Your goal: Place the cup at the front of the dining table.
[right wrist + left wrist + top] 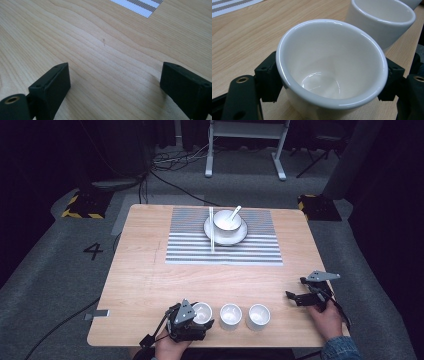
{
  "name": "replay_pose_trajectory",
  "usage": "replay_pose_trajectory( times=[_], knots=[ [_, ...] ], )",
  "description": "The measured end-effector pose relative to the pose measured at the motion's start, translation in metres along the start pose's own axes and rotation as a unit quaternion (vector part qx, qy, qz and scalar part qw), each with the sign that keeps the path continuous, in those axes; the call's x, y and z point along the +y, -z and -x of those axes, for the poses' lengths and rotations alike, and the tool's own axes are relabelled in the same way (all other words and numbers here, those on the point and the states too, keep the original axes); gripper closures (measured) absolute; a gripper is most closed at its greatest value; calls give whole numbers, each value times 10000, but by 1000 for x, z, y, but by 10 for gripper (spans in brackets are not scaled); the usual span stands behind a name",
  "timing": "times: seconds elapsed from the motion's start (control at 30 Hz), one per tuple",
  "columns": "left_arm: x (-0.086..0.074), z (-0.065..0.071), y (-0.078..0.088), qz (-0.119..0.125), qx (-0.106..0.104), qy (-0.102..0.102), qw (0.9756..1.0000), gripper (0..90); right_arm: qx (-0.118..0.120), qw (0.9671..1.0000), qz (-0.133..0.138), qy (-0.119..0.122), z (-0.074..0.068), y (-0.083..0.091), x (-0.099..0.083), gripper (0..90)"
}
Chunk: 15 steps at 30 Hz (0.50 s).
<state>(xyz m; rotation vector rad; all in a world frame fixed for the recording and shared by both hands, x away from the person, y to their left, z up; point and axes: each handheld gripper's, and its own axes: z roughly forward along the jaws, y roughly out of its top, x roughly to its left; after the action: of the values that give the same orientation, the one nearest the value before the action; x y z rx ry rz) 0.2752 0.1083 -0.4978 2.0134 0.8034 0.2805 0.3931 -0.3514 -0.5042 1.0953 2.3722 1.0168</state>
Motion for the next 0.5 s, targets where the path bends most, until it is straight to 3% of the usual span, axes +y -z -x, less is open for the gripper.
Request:
replay_pose_trajectory(
  times=[0.13,0.43,0.5],
  knots=[
    [0,2,0,1,108,-59,9999,255,-2,10000,0,3,0,0,0,97],
    [4,-4,6,-32,79,203,9998,267,-2,10000,-1,4,0,0,0,97],
    [5,-5,6,-49,92,166,9998,267,0,10000,0,0,0,0,0,97]
  ],
)
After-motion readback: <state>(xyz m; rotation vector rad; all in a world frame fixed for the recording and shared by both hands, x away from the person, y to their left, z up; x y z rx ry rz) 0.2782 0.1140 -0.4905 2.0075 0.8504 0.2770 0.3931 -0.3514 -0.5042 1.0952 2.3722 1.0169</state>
